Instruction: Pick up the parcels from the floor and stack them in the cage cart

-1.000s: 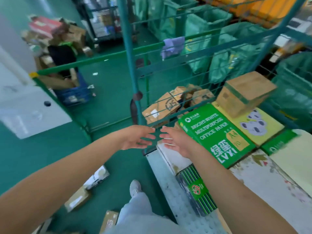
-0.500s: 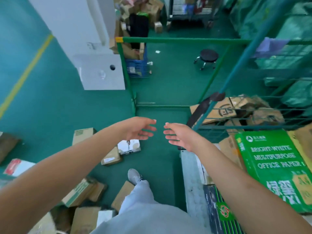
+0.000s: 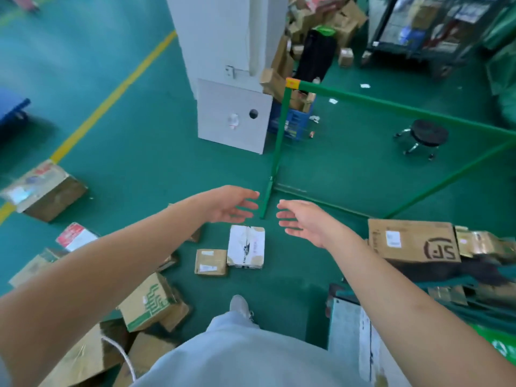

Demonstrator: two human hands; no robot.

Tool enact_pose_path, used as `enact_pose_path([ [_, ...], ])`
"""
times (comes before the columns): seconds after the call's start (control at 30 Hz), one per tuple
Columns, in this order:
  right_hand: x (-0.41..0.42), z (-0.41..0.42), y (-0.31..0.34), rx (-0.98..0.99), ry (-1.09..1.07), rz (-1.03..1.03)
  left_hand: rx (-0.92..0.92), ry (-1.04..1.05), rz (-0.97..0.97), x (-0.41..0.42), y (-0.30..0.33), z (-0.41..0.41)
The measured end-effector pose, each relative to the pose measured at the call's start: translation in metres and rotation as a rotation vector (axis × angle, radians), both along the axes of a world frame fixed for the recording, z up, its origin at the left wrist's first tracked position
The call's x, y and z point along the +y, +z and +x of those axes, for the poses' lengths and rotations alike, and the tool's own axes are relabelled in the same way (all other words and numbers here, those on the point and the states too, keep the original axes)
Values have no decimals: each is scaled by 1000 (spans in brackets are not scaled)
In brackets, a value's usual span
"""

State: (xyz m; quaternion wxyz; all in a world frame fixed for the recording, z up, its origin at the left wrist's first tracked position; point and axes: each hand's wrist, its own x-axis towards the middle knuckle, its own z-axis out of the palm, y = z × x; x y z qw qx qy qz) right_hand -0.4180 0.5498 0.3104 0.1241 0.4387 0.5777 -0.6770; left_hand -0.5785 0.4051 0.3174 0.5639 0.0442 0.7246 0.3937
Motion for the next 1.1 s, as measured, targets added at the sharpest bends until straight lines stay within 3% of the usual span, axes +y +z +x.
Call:
enact_pose_path([
  [0.6,-12,-247,-42,-47,487,-94,-35,554,-89,-83,-32,-170],
  [0.8,14,-347,-57,-93,707,-143,-63,814,-162,-71,-45,-221],
  [1.1,31,-448,-81,-152,901,-119,-96,1025,-166,-41,-53,-270],
])
